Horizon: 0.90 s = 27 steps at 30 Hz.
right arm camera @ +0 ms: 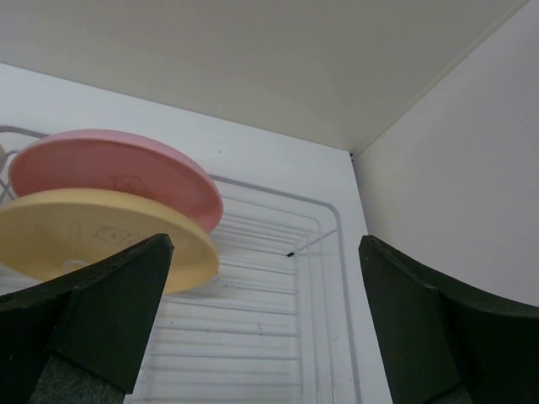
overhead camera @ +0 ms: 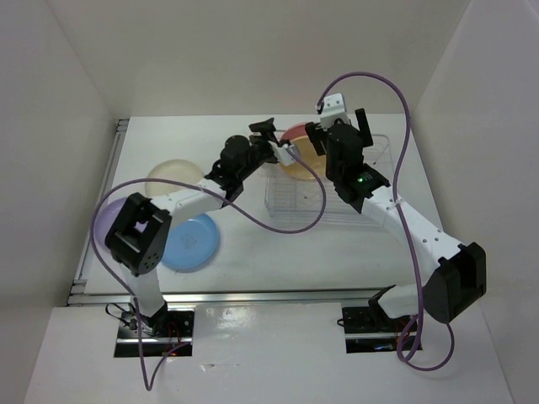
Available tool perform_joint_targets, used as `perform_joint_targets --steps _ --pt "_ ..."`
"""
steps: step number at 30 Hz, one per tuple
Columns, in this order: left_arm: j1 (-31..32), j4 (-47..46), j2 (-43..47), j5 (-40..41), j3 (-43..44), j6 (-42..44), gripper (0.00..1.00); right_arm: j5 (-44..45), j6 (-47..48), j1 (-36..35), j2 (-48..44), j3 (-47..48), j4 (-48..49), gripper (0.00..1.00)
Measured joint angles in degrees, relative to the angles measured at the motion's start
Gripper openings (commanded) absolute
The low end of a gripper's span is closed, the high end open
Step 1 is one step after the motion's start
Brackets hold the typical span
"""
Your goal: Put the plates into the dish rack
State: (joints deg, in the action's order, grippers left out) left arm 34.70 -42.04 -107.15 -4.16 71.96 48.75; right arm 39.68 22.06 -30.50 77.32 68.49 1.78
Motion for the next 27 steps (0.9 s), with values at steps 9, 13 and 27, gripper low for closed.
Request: perform_joint_targets --steps 9,13,27 --pt "-4.83 11.1 17.49 1.31 -7.5 -5.97 0.79 -0.44 -0.15 0.0 0.0 -0.35 0.13 1.0" --pt "-10.12 18.82 16.79 2.8 -7.28 -14.4 0.79 -0.59 -0.15 0.0 0.0 -0.35 0.09 1.0" --pt "-42.12 36.83 9.79 -10.47 -2.89 -40.24 0.65 -0.9 -0.15 0.0 0.0 -0.35 0.09 1.0"
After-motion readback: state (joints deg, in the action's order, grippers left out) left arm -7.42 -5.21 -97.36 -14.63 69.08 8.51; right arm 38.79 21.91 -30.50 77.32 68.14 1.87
